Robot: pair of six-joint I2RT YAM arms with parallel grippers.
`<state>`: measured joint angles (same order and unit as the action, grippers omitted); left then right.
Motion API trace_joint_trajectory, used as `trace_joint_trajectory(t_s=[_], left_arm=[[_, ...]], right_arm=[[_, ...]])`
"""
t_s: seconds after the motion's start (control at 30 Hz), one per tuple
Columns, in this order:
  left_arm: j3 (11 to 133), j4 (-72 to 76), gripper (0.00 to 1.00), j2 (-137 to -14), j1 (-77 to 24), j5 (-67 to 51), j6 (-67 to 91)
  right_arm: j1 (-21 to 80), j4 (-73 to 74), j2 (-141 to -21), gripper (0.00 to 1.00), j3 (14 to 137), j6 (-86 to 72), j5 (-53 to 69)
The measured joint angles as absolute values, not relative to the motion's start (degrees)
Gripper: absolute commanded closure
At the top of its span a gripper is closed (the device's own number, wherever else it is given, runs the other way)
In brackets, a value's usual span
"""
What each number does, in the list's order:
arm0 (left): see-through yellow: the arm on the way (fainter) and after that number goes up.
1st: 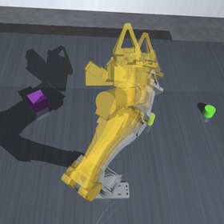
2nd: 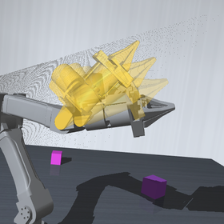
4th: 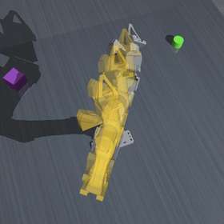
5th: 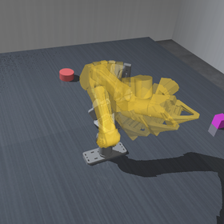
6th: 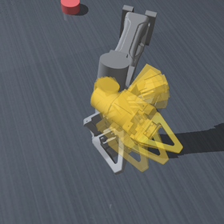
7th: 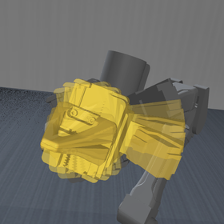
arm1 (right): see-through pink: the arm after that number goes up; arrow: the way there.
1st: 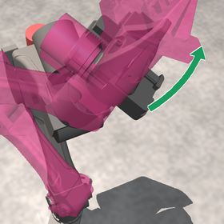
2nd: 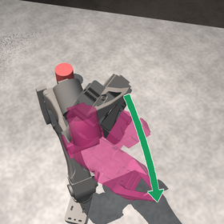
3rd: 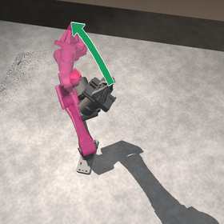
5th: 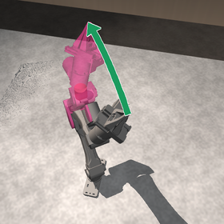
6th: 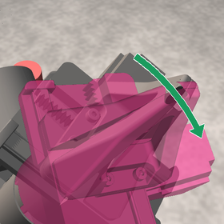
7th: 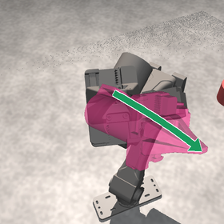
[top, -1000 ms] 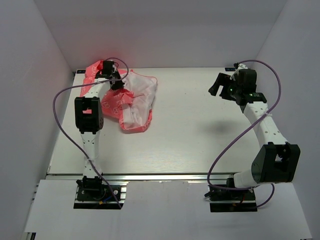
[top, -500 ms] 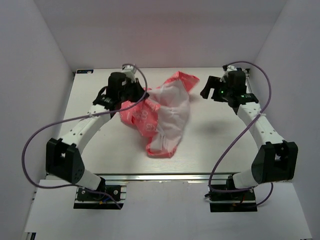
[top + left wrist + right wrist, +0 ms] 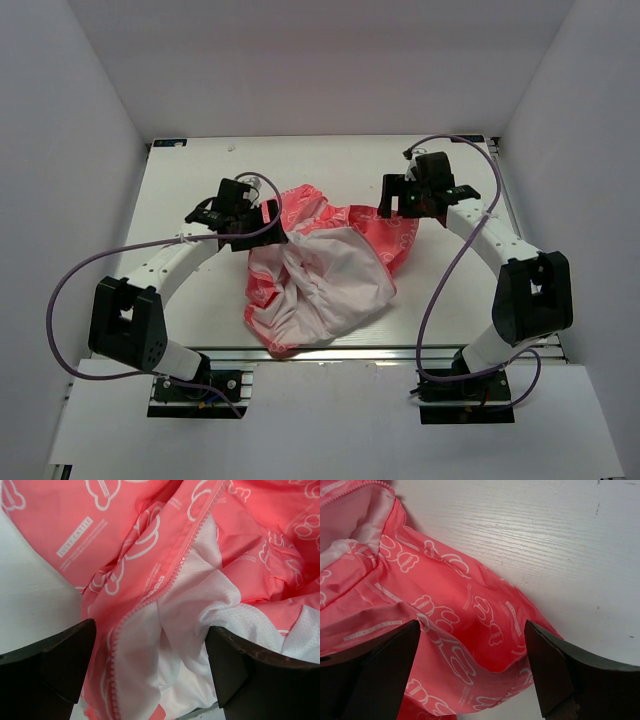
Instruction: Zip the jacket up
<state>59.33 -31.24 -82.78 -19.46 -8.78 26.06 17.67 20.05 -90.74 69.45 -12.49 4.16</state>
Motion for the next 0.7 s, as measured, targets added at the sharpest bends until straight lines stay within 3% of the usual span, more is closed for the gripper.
trace_joint_trajectory(t_s=[0.37, 0.7], left_arm=[[63.7, -39.5, 0.02, -82.1, -19.5, 2.2, 27.2], [59.8, -40.7, 0.02, -75.4, -18.9, 3.5, 28.3]], right_arm=[[18.5, 25.3, -85.2, 0.11, 73.1, -5.3, 2.1], [24.7, 24.7, -77.9, 0.11, 75.2, -7.6, 16.8]])
